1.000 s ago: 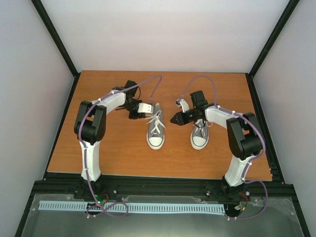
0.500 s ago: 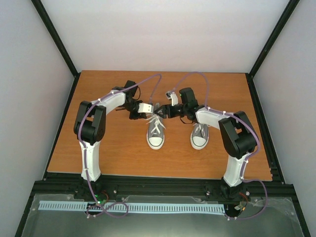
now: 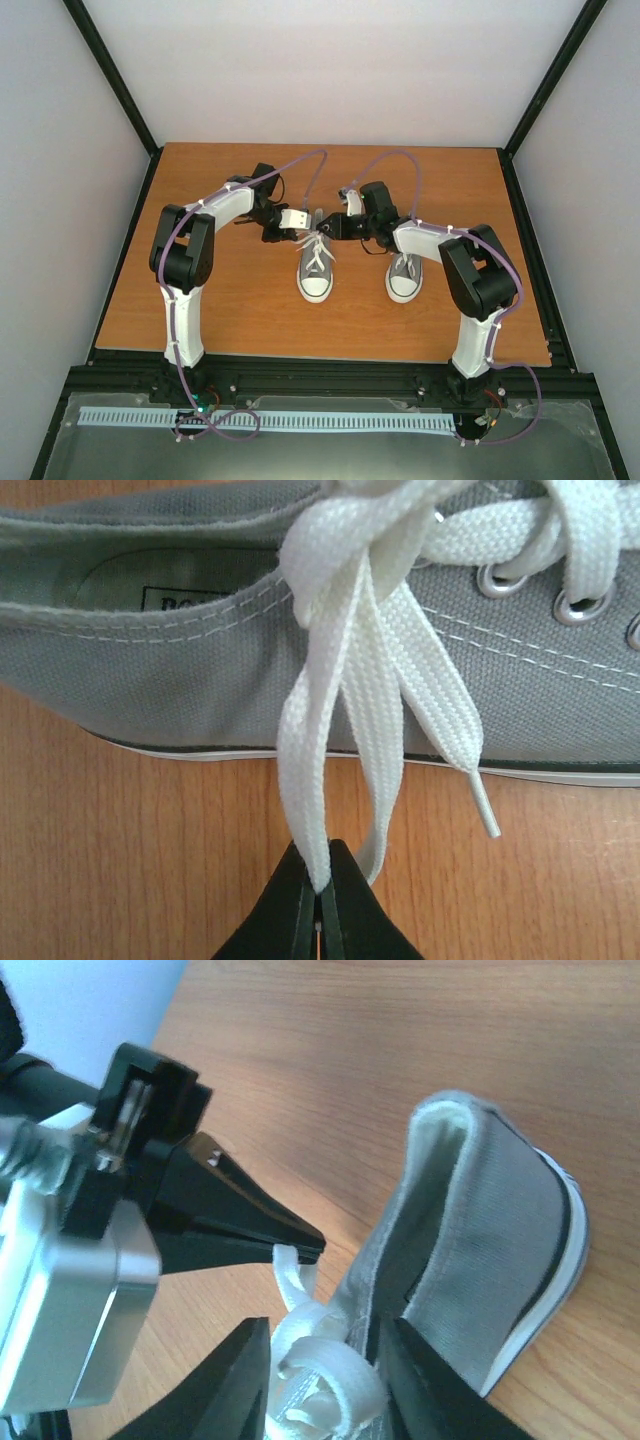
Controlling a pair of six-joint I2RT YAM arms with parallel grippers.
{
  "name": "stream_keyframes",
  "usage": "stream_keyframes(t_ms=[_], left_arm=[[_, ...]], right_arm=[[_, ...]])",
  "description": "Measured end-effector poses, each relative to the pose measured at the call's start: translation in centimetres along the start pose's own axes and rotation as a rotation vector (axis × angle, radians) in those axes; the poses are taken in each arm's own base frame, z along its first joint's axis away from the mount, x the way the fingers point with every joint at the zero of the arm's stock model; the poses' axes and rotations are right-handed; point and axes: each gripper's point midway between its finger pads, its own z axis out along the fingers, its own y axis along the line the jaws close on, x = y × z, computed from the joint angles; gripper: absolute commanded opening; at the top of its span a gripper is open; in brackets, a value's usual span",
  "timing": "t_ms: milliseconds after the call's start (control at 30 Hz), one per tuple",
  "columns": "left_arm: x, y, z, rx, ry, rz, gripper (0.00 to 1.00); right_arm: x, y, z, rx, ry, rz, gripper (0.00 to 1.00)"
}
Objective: Tie the shoes
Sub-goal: Tie the shoelace on the shoe.
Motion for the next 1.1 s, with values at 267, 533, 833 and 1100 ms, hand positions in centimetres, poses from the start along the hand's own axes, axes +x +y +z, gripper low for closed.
stream_keyframes(t_ms=[267, 533, 833, 1100], left_arm=[[0.3, 0.1, 0.0, -0.004, 0.016, -0.001, 0.01], [1.3, 0.8, 0.0, -0.038, 0.076, 0.005, 0.01], [1.4, 1.0, -0.1, -0.047, 0.083, 0.008, 0.02], [0.2, -0.3, -0.4, 0.015, 0.013, -0.01, 0.46]], right_arm=[[0.6, -1.0, 0.0, 0.051, 0.012, 0.023, 0.03], [3.1, -2.1, -1.2, 0.112, 0.056, 0.044, 0.03], [4.6, -2.3, -3.2, 0.173, 0.077, 0.027, 0.03], [4.5, -2.0, -3.0, 0.16, 0.095, 0.005, 0.03]])
